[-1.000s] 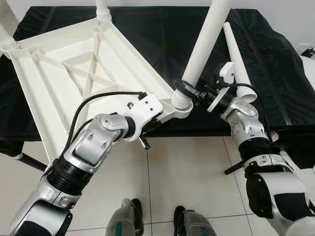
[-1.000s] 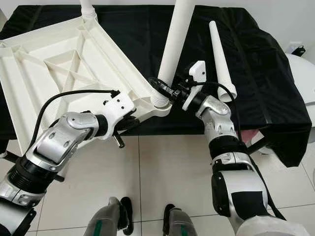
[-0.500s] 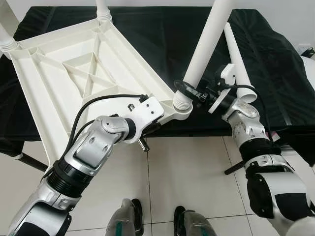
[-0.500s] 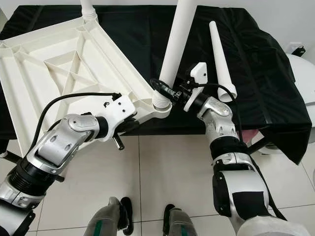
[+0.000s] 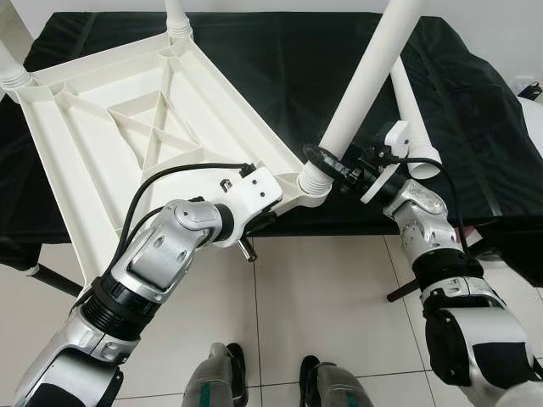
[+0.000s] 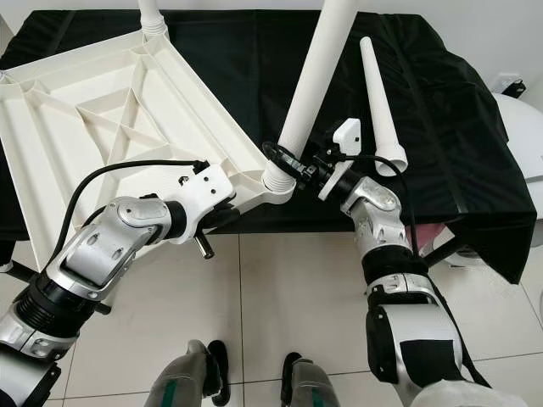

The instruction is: Building children table

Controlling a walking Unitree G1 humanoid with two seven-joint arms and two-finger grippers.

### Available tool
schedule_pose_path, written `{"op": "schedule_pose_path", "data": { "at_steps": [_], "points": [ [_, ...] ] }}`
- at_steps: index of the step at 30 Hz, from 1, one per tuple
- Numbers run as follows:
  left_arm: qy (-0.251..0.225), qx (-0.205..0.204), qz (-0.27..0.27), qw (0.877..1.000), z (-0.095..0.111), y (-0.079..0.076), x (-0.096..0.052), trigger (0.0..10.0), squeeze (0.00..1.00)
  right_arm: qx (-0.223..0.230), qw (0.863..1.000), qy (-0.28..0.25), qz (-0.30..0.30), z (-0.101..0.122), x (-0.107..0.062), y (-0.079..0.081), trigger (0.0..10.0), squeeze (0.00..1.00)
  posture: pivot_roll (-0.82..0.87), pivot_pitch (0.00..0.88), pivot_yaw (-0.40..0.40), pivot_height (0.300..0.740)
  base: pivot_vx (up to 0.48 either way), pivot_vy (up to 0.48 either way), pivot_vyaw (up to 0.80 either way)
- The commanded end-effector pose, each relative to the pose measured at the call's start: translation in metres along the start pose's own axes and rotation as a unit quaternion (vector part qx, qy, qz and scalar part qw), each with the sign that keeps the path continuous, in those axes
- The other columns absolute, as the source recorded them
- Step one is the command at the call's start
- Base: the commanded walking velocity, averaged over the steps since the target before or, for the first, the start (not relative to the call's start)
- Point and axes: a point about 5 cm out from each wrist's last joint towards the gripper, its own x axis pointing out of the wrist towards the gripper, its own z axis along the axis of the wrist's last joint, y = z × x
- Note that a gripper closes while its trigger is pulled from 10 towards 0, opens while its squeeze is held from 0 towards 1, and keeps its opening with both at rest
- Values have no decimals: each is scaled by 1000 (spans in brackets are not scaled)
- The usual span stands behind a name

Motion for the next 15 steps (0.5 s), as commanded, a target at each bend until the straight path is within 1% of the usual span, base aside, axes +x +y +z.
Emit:
{"op": "schedule_pose_path", "data": {
  "at_steps": [1,5,9,13,15],
  "points": [
    [2,25,20,999,4,6,-1,10000,0,11,1000,22,-3,-12,-9,2,10000,0,-26,188,0,740,0,0,0],
    [1,25,20,999,5,6,-1,10000,0,9,1000,22,3,-12,-7,3,10000,0,-27,184,0,740,0,0,0],
    [-3,25,19,1000,7,3,-1,10000,0,8,999,31,29,-11,3,7,10000,0,-21,180,-8,740,0,0,0],
    [-4,25,20,999,7,3,-2,10000,0,5,999,34,39,-9,6,7,10000,0,-20,179,-9,740,0,0,0],
    [-5,24,23,999,7,4,-2,10000,0,0,998,38,56,-6,12,8,10000,0,-18,182,-14,740,0,0,0]
  ]
}}
